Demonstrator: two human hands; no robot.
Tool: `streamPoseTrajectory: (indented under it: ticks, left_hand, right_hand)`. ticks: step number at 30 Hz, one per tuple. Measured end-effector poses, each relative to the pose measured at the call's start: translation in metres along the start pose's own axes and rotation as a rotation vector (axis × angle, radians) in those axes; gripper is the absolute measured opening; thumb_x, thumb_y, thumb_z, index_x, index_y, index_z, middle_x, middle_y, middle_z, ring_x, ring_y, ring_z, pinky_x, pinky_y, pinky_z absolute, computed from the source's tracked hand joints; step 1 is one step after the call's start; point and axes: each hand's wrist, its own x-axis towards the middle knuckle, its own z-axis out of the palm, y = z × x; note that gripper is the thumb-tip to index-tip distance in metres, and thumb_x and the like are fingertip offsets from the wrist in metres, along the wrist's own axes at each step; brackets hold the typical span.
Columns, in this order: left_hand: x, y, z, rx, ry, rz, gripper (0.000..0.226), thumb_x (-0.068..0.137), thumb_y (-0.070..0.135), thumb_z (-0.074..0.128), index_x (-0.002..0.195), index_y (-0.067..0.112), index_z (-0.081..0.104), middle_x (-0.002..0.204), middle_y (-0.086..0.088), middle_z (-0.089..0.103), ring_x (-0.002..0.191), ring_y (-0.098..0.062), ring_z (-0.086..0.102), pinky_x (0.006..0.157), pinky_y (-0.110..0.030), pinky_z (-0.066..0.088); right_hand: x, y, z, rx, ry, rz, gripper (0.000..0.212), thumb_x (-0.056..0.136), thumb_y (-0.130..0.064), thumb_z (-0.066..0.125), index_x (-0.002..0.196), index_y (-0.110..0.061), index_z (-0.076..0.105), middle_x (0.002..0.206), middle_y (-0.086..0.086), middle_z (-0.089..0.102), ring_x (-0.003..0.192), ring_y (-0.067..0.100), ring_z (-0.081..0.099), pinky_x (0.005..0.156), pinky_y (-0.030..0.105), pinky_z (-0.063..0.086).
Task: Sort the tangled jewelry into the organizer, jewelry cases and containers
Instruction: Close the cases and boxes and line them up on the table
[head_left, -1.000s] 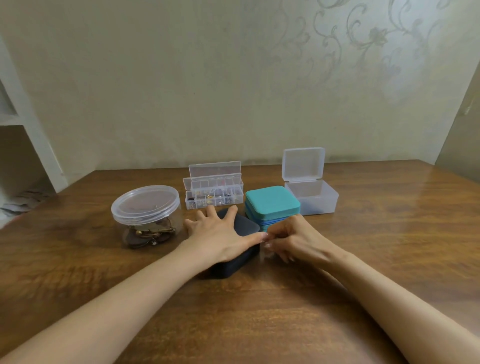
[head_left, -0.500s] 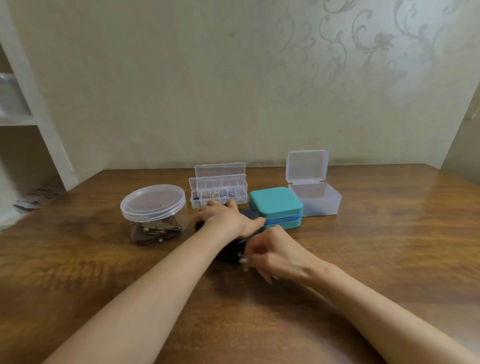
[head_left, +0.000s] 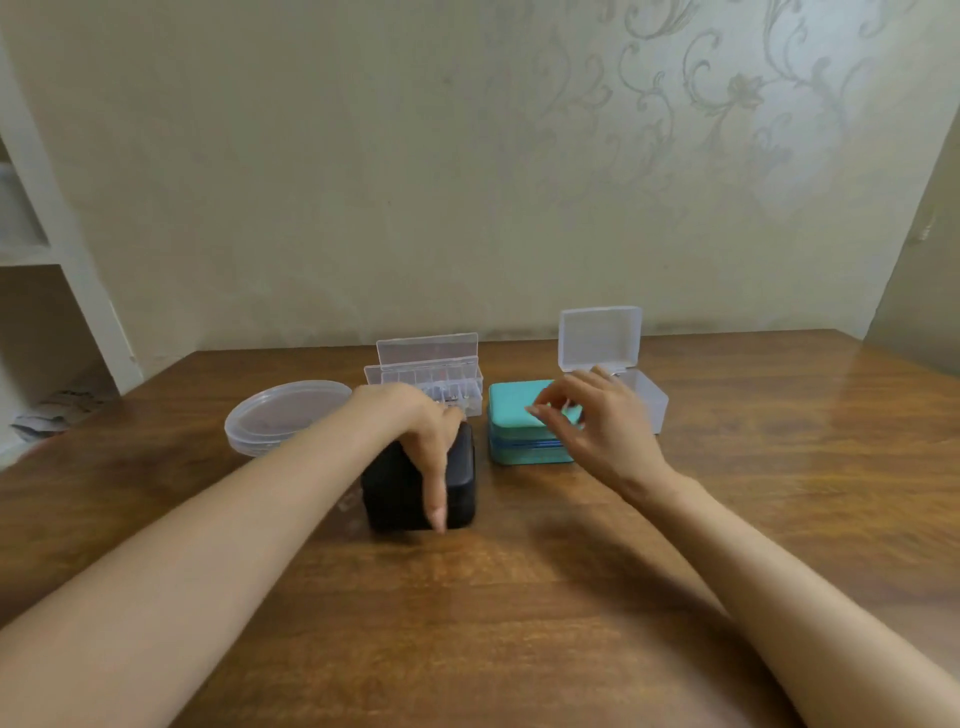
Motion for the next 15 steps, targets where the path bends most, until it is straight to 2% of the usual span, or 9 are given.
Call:
streamPoseTrajectory:
  ticks: [1, 2, 3, 4, 6, 8, 10, 13, 15]
  left_hand:
    - [0.000, -0.002, 0.002, 0.064, 0.013, 0.035, 0.135, 0.049, 0.049, 0.087, 0.148, 0.031, -0.003, 0.157, 0.000, 0.007, 0.141, -0.032, 0.018, 0.110, -0.051, 0.030]
    - [0.000, -0.002, 0.006, 0.131, 0.055, 0.061, 0.133, 0.054, 0.037, 0.088, 0.148, 0.030, -0.006, 0.157, 0.001, 0.004, 0.142, -0.031, 0.013, 0.112, -0.051, 0.027]
    - [0.002, -0.003, 0.010, 0.196, 0.120, 0.080, 0.131, 0.058, 0.027, 0.088, 0.148, 0.031, -0.008, 0.157, 0.001, 0.002, 0.143, -0.031, 0.010, 0.113, -0.052, 0.023]
    - [0.002, -0.006, 0.016, 0.253, 0.190, 0.095, 0.129, 0.062, 0.019, 0.085, 0.147, 0.035, -0.010, 0.157, 0.002, 0.001, 0.143, -0.031, 0.007, 0.113, -0.054, 0.022]
    - [0.003, -0.013, 0.026, 0.331, 0.330, 0.130, 0.116, 0.074, 0.008, 0.073, 0.145, 0.042, -0.013, 0.158, 0.001, -0.003, 0.142, -0.031, 0.007, 0.113, -0.052, 0.021]
    - [-0.002, -0.022, 0.032, 0.397, 0.444, 0.181, 0.104, 0.083, 0.004, 0.060, 0.143, 0.044, -0.014, 0.157, 0.001, -0.006, 0.140, -0.029, 0.011, 0.113, -0.045, 0.023]
    - [-0.007, -0.028, 0.035, 0.459, 0.486, 0.247, 0.099, 0.087, 0.004, 0.055, 0.143, 0.044, -0.015, 0.158, 0.004, -0.007, 0.139, -0.024, 0.014, 0.111, -0.038, 0.026]
    - [-0.021, -0.033, 0.039, 0.432, 0.447, 0.348, 0.093, 0.089, 0.001, 0.050, 0.144, 0.045, -0.012, 0.157, 0.011, -0.010, 0.140, -0.017, 0.012, 0.112, -0.034, 0.027]
    - [-0.035, -0.039, 0.040, 0.379, 0.380, 0.395, 0.092, 0.087, -0.004, 0.048, 0.144, 0.048, -0.003, 0.155, 0.019, -0.011, 0.142, -0.009, 0.005, 0.116, -0.031, 0.018]
  right_hand:
    - [0.006, 0.011, 0.002, -0.111, -0.071, -0.006, 0.042, 0.083, -0.052, 0.061, 0.112, -0.021, 0.061, 0.113, 0.000, 0.061, 0.116, 0.020, 0.049, 0.090, 0.032, 0.043]
    - [0.010, 0.022, 0.005, -0.199, -0.195, -0.020, 0.065, 0.078, -0.065, 0.055, 0.127, -0.023, 0.052, 0.132, 0.003, 0.052, 0.135, 0.025, 0.032, 0.108, 0.039, 0.031]
    - [0.014, 0.030, 0.007, -0.258, -0.302, -0.034, 0.087, 0.070, -0.080, 0.043, 0.137, -0.024, 0.041, 0.145, 0.006, 0.039, 0.144, 0.027, 0.013, 0.118, 0.043, 0.011]
    - [0.018, 0.036, 0.010, -0.299, -0.374, -0.044, 0.106, 0.061, -0.091, 0.029, 0.143, -0.023, 0.031, 0.153, 0.008, 0.027, 0.147, 0.027, 0.000, 0.118, 0.044, -0.005]
    - [0.020, 0.043, 0.017, -0.336, -0.456, -0.048, 0.126, 0.048, -0.099, 0.009, 0.149, -0.024, 0.019, 0.157, 0.010, 0.015, 0.146, 0.024, -0.012, 0.115, 0.044, -0.018]
    - [0.022, 0.045, 0.022, -0.316, -0.495, -0.061, 0.130, 0.044, -0.101, 0.012, 0.150, -0.025, 0.016, 0.157, 0.009, 0.015, 0.146, 0.023, -0.013, 0.113, 0.042, -0.021]
    - [0.023, 0.046, 0.022, -0.285, -0.490, -0.089, 0.122, 0.049, -0.095, 0.027, 0.148, -0.025, 0.020, 0.153, 0.008, 0.023, 0.146, 0.023, -0.007, 0.112, 0.039, -0.020]
    - [0.019, 0.046, 0.015, -0.153, -0.493, -0.084, 0.100, 0.061, -0.077, 0.051, 0.145, -0.028, 0.029, 0.145, 0.006, 0.031, 0.145, 0.023, 0.000, 0.115, 0.039, -0.013]
    - [0.014, 0.044, 0.009, -0.025, -0.538, -0.076, 0.090, 0.063, -0.064, 0.062, 0.142, -0.031, 0.035, 0.141, 0.003, 0.032, 0.142, 0.023, 0.009, 0.118, 0.042, 0.002]
